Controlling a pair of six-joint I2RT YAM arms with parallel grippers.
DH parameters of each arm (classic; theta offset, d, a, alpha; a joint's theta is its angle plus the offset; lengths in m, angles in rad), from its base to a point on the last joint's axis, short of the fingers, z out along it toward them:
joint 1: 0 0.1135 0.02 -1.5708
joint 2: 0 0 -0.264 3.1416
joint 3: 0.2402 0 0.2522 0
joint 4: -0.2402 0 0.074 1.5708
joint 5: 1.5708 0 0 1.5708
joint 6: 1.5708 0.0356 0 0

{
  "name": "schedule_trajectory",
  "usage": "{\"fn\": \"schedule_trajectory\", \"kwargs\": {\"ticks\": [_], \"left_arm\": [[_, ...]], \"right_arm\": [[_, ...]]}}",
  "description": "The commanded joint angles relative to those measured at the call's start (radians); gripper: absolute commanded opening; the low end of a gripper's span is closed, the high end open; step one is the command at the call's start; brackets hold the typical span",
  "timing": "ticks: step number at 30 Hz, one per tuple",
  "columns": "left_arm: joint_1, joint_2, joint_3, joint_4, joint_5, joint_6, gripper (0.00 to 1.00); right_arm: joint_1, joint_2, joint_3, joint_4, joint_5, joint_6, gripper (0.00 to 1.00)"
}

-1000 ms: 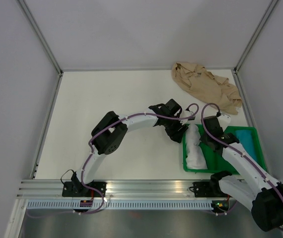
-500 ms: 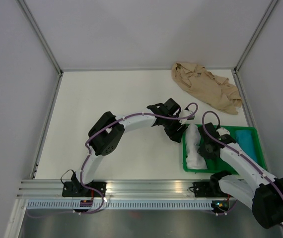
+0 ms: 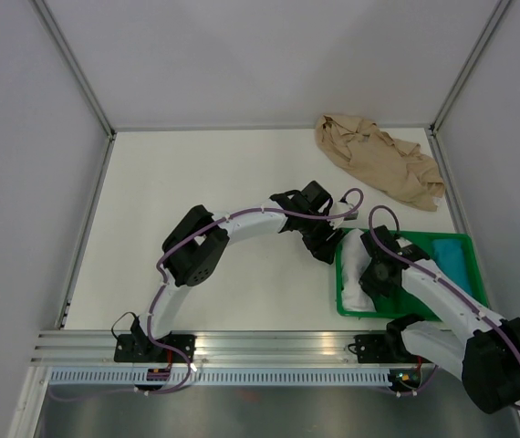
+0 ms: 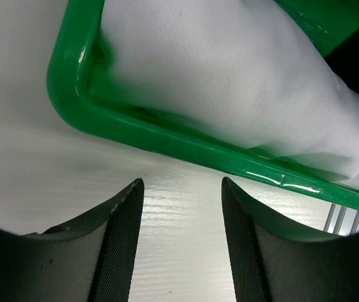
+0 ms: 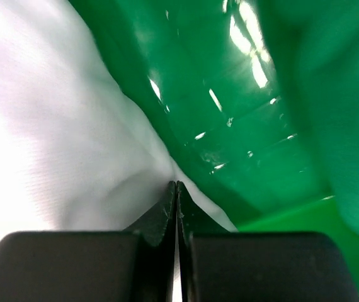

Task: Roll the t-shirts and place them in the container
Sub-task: Place the rolled tshirt into the container

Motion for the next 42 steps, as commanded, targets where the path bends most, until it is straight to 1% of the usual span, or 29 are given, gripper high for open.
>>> {"fn": "schedule_trajectory", "kwargs": {"ticks": [1, 3, 4, 6, 8, 9, 10, 12, 15, 17, 20, 21, 23, 27, 30, 34, 36, 38, 39, 42], "left_arm": [[-0.009, -0.045, 0.005, 0.028, 0.010, -0.028, 0.58], [-0.008, -0.044, 0.006, 0.029, 0.004, -0.025, 0.58], [-0.009, -0.042, 0.005, 0.028, 0.004, -0.023, 0.58], [-0.007, -0.042, 0.003, 0.028, -0.002, -0.019, 0.58], [-0.007, -0.041, 0.002, 0.028, -0.004, -0.019, 0.59], [-0.008, -0.039, 0.003, 0.028, -0.002, -0.020, 0.59], [-0.007, -0.039, 0.002, 0.028, -0.002, -0.020, 0.59], [-0.007, -0.039, 0.002, 0.026, -0.005, -0.016, 0.60], [-0.007, -0.038, 0.006, 0.028, -0.018, -0.008, 0.60], [-0.007, -0.036, 0.009, 0.028, -0.021, -0.008, 0.60], [-0.005, -0.028, 0.016, 0.028, -0.019, -0.005, 0.61], [-0.007, -0.025, 0.020, 0.028, -0.018, -0.007, 0.61], [-0.005, -0.016, 0.029, 0.026, -0.012, -0.002, 0.61], [-0.005, -0.009, 0.043, 0.028, -0.019, 0.003, 0.62], [-0.005, -0.004, 0.052, 0.028, -0.021, 0.015, 0.62], [-0.002, -0.001, 0.058, 0.026, -0.025, 0.023, 0.63], [0.004, -0.004, 0.063, 0.022, -0.028, 0.024, 0.64], [0.010, -0.012, 0.065, 0.014, -0.047, 0.033, 0.65], [0.013, -0.024, 0.066, 0.009, -0.056, 0.044, 0.65], [0.028, -0.076, 0.052, -0.017, -0.102, 0.065, 0.67]], "right_arm": [[-0.002, -0.007, 0.117, -0.064, 0.144, -0.017, 0.02], [-0.019, 0.029, 0.194, -0.067, 0.216, -0.077, 0.04], [-0.019, 0.043, 0.194, -0.063, 0.229, -0.095, 0.04], [-0.061, 0.063, 0.207, -0.035, 0.252, -0.132, 0.04], [-0.112, 0.074, 0.185, 0.066, 0.250, -0.160, 0.03], [-0.127, 0.083, 0.177, 0.109, 0.252, -0.202, 0.00], [-0.143, 0.097, 0.176, 0.182, 0.258, -0.218, 0.00], [-0.143, 0.149, 0.180, 0.262, 0.272, -0.274, 0.00], [-0.144, 0.186, 0.173, 0.391, 0.253, -0.335, 0.00], [-0.144, 0.203, 0.170, 0.432, 0.237, -0.371, 0.00], [-0.144, 0.238, 0.148, 0.488, 0.192, -0.371, 0.00], [-0.143, 0.247, 0.138, 0.544, 0.165, -0.371, 0.00], [-0.144, 0.289, 0.107, 0.598, 0.091, -0.368, 0.00], [-0.138, 0.339, 0.067, 0.681, 0.037, -0.347, 0.00], [-0.138, 0.315, 0.050, 0.712, 0.039, -0.359, 0.00], [-0.138, 0.240, 0.062, 0.684, 0.094, -0.391, 0.00], [-0.138, 0.214, 0.097, 0.657, 0.127, -0.411, 0.00], [-0.138, 0.206, 0.136, 0.587, 0.161, -0.420, 0.00], [-0.138, 0.195, 0.182, 0.556, 0.213, -0.424, 0.00], [-0.138, 0.149, 0.269, 0.433, 0.313, -0.430, 0.07]]}}
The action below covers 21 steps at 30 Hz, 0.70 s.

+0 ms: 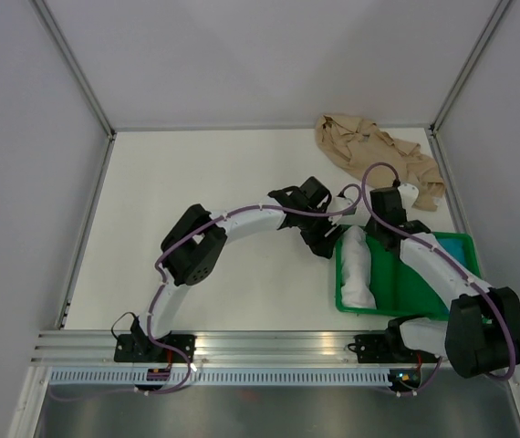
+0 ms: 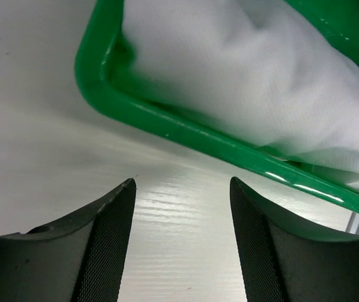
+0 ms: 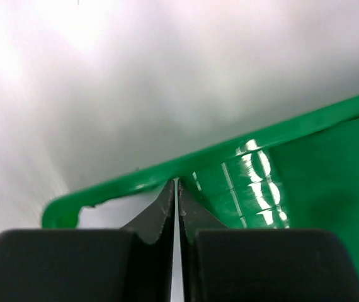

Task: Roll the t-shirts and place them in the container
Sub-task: Place the rolled tshirt into the container

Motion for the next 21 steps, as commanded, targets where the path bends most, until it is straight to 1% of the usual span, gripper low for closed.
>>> {"fn": "schedule_trajectory", "kwargs": {"ticks": [1, 2, 3, 5, 6, 7, 8, 9, 10, 12, 13, 15, 16, 17, 18, 19, 20, 21], "left_arm": [[0.023, -0.097, 0.021, -0.016, -0.076, 0.060, 0.68], [0.037, -0.118, -0.007, -0.018, -0.087, 0.061, 0.68], [0.042, -0.171, -0.022, -0.022, -0.096, 0.075, 0.69], [0.060, -0.233, -0.076, -0.027, -0.139, 0.093, 0.71], [0.066, -0.264, -0.096, -0.033, -0.159, 0.112, 0.72], [0.071, -0.332, -0.119, -0.038, -0.200, 0.126, 0.75], [0.083, -0.363, -0.160, -0.045, -0.223, 0.136, 0.76], [0.092, -0.394, -0.183, -0.058, -0.281, 0.155, 0.79], [0.120, -0.458, -0.205, -0.067, -0.306, 0.159, 0.80], [0.167, -0.526, -0.284, -0.079, -0.343, 0.166, 0.82], [0.233, -0.590, -0.313, -0.090, -0.343, 0.164, 0.84], [0.313, -0.667, -0.399, -0.105, -0.346, 0.167, 0.85], [0.392, -0.702, -0.427, -0.117, -0.352, 0.176, 0.86], [0.430, -0.786, -0.483, -0.124, -0.363, 0.190, 0.86], [0.463, -0.826, -0.513, -0.130, -0.401, 0.230, 0.86], [0.517, -0.875, -0.578, -0.133, -0.427, 0.256, 0.88], [0.540, -0.953, -0.611, -0.133, -0.459, 0.305, 0.88], [0.563, -1.000, -0.646, -0.131, -0.520, 0.323, 0.90]], "right_arm": [[0.001, -0.077, 0.146, -0.131, 0.206, -0.022, 0.11], [-0.001, -0.085, 0.175, -0.213, 0.237, -0.022, 0.13], [-0.004, -0.100, 0.234, -0.249, 0.257, -0.023, 0.15], [-0.005, -0.119, 0.285, -0.303, 0.286, -0.069, 0.22], [-0.010, -0.134, 0.324, -0.312, 0.291, -0.086, 0.29], [-0.014, -0.142, 0.339, -0.320, 0.301, -0.109, 0.56], [-0.027, -0.143, 0.362, -0.312, 0.295, -0.131, 0.69], [-0.034, -0.136, 0.370, -0.311, 0.294, -0.151, 0.97], [-0.043, -0.126, 0.379, -0.314, 0.294, -0.175, 0.98], [-0.088, -0.094, 0.394, -0.319, 0.291, -0.186, 0.98], [-0.108, -0.088, 0.394, -0.309, 0.285, -0.198, 0.98], [-0.166, -0.085, 0.372, -0.290, 0.254, -0.211, 0.98], [-0.184, -0.085, 0.361, -0.285, 0.254, -0.212, 0.98], [-0.204, -0.094, 0.339, -0.273, 0.252, -0.217, 0.98], [-0.240, -0.099, 0.332, -0.273, 0.246, -0.223, 0.98], [-0.254, -0.103, 0.321, -0.266, 0.246, -0.226, 0.98], [-0.273, -0.117, 0.304, -0.266, 0.255, -0.234, 0.98], [-0.278, -0.125, 0.298, -0.263, 0.266, -0.231, 0.98]]}}
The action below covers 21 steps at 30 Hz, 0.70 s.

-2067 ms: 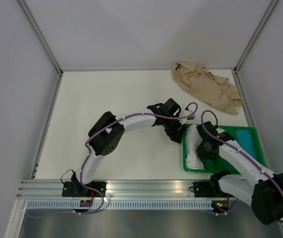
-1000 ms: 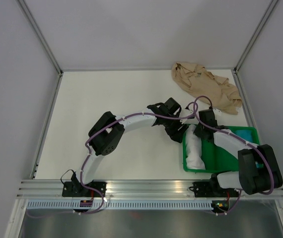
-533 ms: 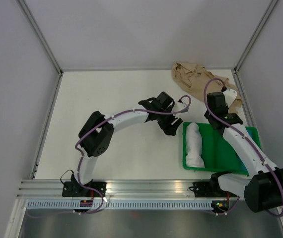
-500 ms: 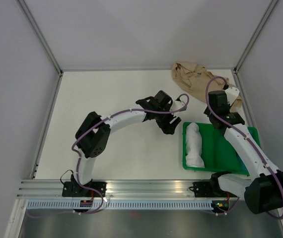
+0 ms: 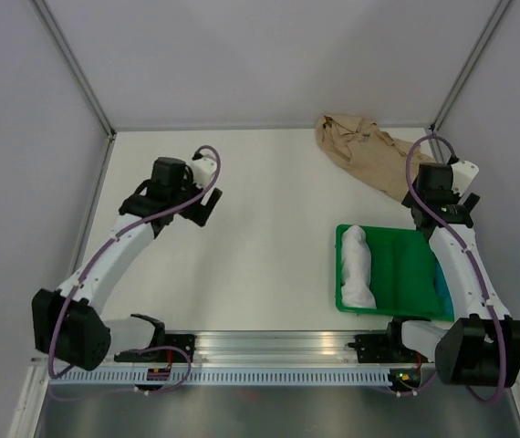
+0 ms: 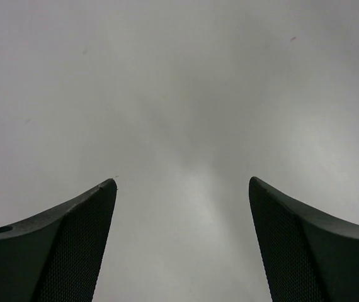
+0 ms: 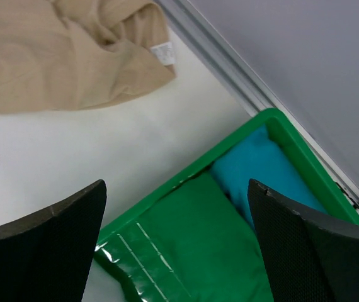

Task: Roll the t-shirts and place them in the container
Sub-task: Place the rolled tshirt into the container

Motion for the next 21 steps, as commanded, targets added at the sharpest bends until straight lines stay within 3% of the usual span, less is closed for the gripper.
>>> {"fn": "schedule_trajectory", "kwargs": {"ticks": [1, 5, 8, 21], "left_arm": [[0.088, -0.178, -0.143, -0.050, -0.147, 0.141, 0.91], [0.245, -0.332, -0.266, -0.050, -0.173, 0.159, 1.00], [0.328, -0.388, -0.337, -0.050, -0.175, 0.147, 1.00], [0.349, -0.434, -0.438, -0.049, -0.140, 0.067, 1.00]], "right_arm": [[-0.030, -0.043, -0.031, 0.003, 0.024, -0.022, 0.98], [-0.028, -0.075, -0.074, 0.022, 0.019, 0.008, 0.98], [-0.028, -0.069, -0.082, 0.006, 0.019, 0.042, 0.98], [-0.030, -0.089, -0.113, 0.034, -0.068, 0.016, 0.96]]}}
